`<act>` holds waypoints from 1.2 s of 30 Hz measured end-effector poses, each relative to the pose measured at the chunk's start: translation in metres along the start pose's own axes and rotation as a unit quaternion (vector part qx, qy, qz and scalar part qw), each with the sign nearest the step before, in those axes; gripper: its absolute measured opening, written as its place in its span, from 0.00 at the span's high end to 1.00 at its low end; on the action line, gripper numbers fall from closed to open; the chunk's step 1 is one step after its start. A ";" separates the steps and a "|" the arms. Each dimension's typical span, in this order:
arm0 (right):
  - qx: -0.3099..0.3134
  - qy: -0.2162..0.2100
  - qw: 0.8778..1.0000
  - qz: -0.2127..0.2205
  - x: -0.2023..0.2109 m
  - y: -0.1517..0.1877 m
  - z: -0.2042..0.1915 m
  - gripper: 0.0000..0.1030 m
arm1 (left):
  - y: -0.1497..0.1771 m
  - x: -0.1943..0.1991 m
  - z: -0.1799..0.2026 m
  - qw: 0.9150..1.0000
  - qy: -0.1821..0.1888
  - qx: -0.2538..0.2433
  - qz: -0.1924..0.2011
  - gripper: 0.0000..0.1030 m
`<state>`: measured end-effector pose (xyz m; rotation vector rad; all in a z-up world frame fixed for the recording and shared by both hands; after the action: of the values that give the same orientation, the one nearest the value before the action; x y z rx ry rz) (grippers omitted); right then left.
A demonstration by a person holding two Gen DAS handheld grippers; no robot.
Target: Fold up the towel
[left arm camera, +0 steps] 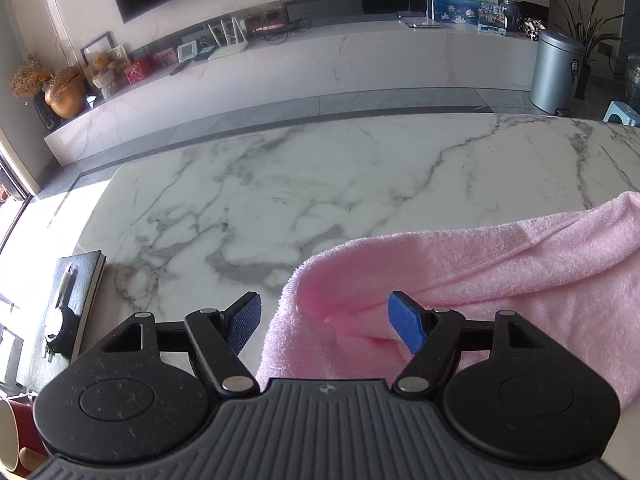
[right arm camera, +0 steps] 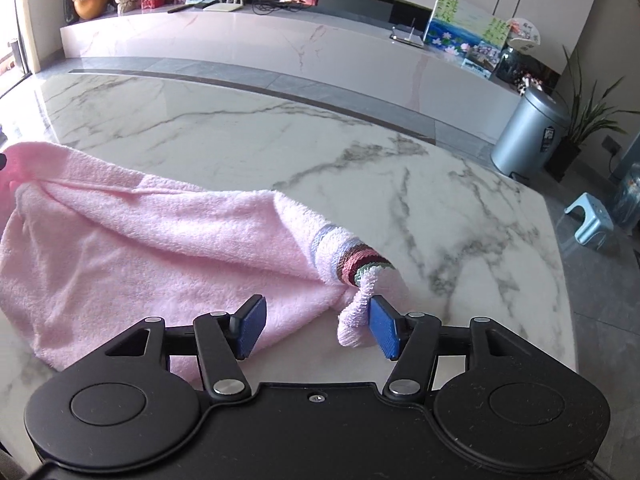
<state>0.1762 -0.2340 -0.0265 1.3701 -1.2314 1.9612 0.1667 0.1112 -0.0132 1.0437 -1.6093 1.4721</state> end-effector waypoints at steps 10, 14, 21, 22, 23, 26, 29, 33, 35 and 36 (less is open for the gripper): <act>-0.044 -0.079 0.995 -0.037 -0.019 0.035 -0.044 0.45 | 0.049 -0.014 0.042 0.995 0.067 0.031 -0.073 0.36; -0.080 -0.101 0.991 -0.042 -0.025 0.042 -0.051 0.45 | 0.065 -0.022 0.048 0.991 0.084 0.052 -0.087 0.37; -0.090 -0.139 0.985 -0.047 -0.030 0.045 -0.069 0.60 | 0.074 -0.028 0.057 0.988 0.109 0.062 -0.095 0.50; -0.092 -0.144 0.984 -0.049 -0.032 0.046 -0.071 0.65 | 0.075 -0.029 0.058 0.987 0.110 0.062 -0.096 0.55; -0.094 -0.148 0.983 -0.050 -0.034 0.046 -0.074 0.73 | 0.075 -0.029 0.059 0.987 0.112 0.061 -0.096 0.63; -0.096 -0.148 0.983 -0.044 -0.033 0.048 -0.076 0.86 | 0.078 -0.028 0.063 0.987 0.118 0.057 -0.094 0.81; -0.099 -0.148 0.983 -0.035 -0.026 0.051 -0.076 0.93 | 0.079 -0.020 0.065 0.988 0.123 0.049 -0.084 0.90; -0.088 -0.141 0.986 -0.012 -0.006 0.051 -0.076 0.94 | 0.076 -0.004 0.065 0.989 0.125 0.041 -0.068 0.92; -0.081 -0.138 0.987 -0.001 0.007 0.050 -0.078 0.95 | 0.074 0.005 0.065 0.990 0.123 0.035 -0.060 0.93; -0.077 -0.136 0.988 0.005 0.015 0.049 -0.079 0.95 | 0.073 0.010 0.065 0.990 0.123 0.031 -0.055 0.93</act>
<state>0.0931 -0.1933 -0.0418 1.5905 -1.4799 1.6840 0.0970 0.0470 -0.0415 0.9297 -1.3207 1.5201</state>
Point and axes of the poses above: each gripper's, at about its wrist camera, not at the fingertips, and x roughly against the way its jaws point, z to its right, y to its underside, the point moved 7 cm from there along -x, roughly the way its jaws point, and after that the axes turned 11 degrees about -z, right-handed, at the moved point
